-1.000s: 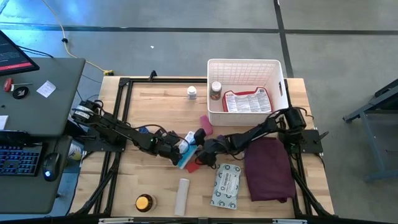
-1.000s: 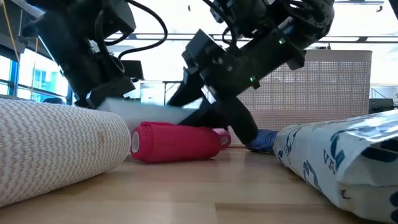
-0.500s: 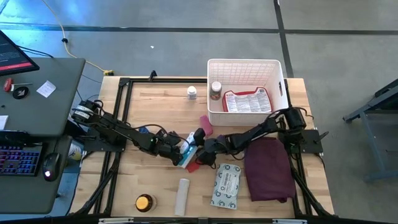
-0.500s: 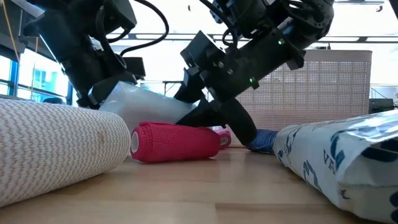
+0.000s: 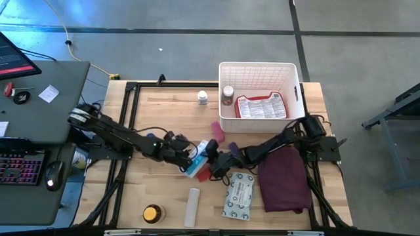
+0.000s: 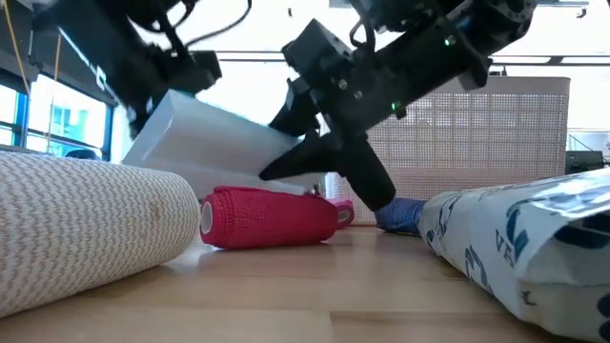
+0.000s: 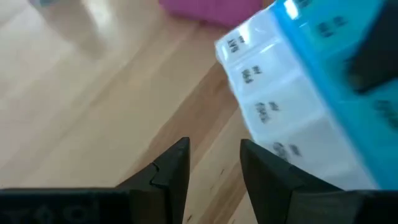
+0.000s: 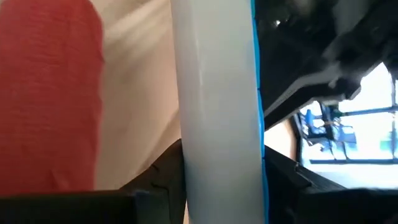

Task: Pick & place medical supplies in basket/bin
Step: Put the white medicine organizer into the white container

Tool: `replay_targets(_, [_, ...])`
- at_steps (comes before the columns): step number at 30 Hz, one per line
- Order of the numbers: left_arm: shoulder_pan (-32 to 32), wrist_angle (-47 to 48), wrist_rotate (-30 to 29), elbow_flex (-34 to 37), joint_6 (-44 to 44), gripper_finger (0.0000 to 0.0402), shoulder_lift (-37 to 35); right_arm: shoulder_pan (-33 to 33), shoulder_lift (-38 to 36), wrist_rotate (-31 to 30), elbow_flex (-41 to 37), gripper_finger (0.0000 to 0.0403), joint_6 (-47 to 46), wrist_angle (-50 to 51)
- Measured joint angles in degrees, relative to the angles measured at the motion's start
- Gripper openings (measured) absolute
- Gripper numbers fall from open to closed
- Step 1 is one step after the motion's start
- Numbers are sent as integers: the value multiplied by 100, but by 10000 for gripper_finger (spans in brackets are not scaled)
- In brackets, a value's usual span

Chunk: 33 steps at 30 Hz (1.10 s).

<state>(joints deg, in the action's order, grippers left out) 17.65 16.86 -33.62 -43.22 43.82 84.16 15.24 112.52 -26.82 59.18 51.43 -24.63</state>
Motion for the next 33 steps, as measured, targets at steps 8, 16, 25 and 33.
replay_targets(8, [214, 96, -418, 0, -316, 177, -1300, 290, -517, -1035, 0, 136, 156, 81])
replay_targets(16, [1339, -1185, -2325, -17, -1399, 177, -1669, 631, -1659, -2453, -1, 137, 324, 718])
replay_targets(25, [1429, -2664, -1952, 0, -2141, 177, -717, 315, -3273, -3474, 37, 139, 203, 1535])
replay_targets(33, [703, -4505, 249, 2, -3492, 177, -272, -689, -4359, -3714, -28, 139, 677, 1912])
